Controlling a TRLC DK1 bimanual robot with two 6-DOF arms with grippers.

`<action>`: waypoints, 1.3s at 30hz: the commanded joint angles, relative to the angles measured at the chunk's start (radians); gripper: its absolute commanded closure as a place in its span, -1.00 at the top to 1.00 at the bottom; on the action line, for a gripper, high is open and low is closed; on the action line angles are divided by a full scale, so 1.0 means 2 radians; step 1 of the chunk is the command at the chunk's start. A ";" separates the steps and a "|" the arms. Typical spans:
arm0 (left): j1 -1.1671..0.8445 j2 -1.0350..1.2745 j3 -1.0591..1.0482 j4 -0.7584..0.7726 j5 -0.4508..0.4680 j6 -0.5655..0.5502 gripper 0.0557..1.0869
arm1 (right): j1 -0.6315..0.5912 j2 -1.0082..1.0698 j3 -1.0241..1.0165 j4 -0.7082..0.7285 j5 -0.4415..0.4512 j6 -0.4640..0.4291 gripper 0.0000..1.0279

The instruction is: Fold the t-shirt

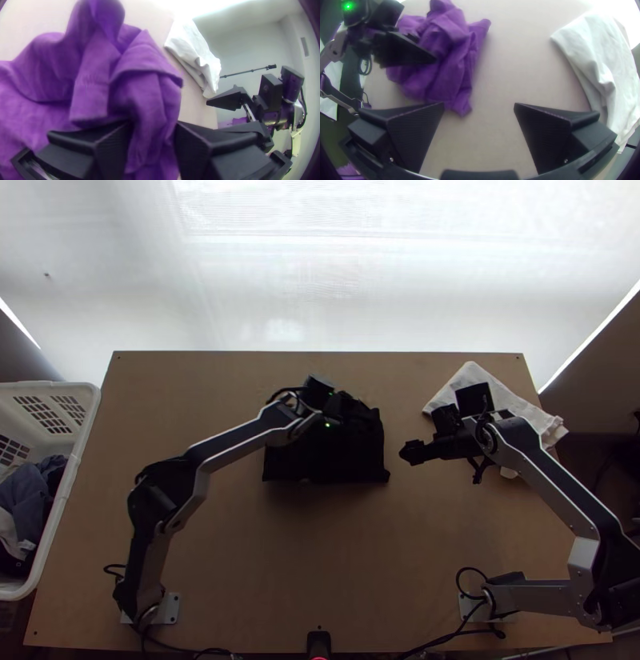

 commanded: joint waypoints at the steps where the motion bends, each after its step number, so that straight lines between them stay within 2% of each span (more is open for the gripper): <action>1: -0.019 0.019 0.038 0.013 -0.009 -0.002 0.92 | 0.002 0.001 -0.004 0.009 0.000 0.000 0.89; 8: 0.045 -0.070 0.038 -0.054 -0.001 -0.007 0.92 | 0.021 0.014 0.010 0.024 0.000 0.000 0.91; 13: 0.112 -0.150 0.028 -0.103 0.000 -0.004 0.92 | 0.046 0.010 0.077 0.018 0.001 0.012 0.92; 15: 0.132 -0.177 0.000 -0.126 -0.003 0.039 0.92 | 0.059 0.011 0.126 0.009 0.000 0.025 0.91; 16: 0.139 -0.192 -0.023 -0.130 -0.023 0.067 0.92 | 0.070 0.016 0.157 0.007 -0.001 0.038 0.90; 18: 0.150 -0.218 -0.063 -0.133 -0.046 0.093 0.92 | 0.085 0.047 0.221 -0.014 -0.041 0.058 0.90; 22: 0.178 -0.257 -0.128 -0.134 -0.054 0.105 0.92 | 0.118 0.166 0.325 -0.049 -0.168 0.125 0.90; 24: 0.186 -0.268 -0.153 -0.134 -0.065 0.120 0.92 | 0.132 0.216 0.339 -0.049 -0.186 0.136 0.87; 28: 0.192 -0.283 -0.185 -0.133 -0.090 0.130 0.92 | 0.146 0.305 0.355 -0.048 -0.186 0.137 0.88; 32: 0.207 -0.298 -0.197 -0.131 -0.090 0.130 0.92 | 0.128 0.366 0.356 -0.047 -0.181 0.145 0.87; 33: 0.210 -0.298 -0.198 -0.130 -0.090 0.130 0.92 | 0.123 0.370 0.346 -0.046 -0.168 0.144 0.87; 37: 0.213 -0.298 -0.198 -0.127 -0.089 0.130 0.92 | 0.099 0.327 0.294 -0.032 -0.057 0.128 0.88; 39: 0.212 -0.294 -0.199 -0.126 -0.089 0.131 0.92 | 0.087 0.289 0.268 -0.031 -0.030 0.118 0.88</action>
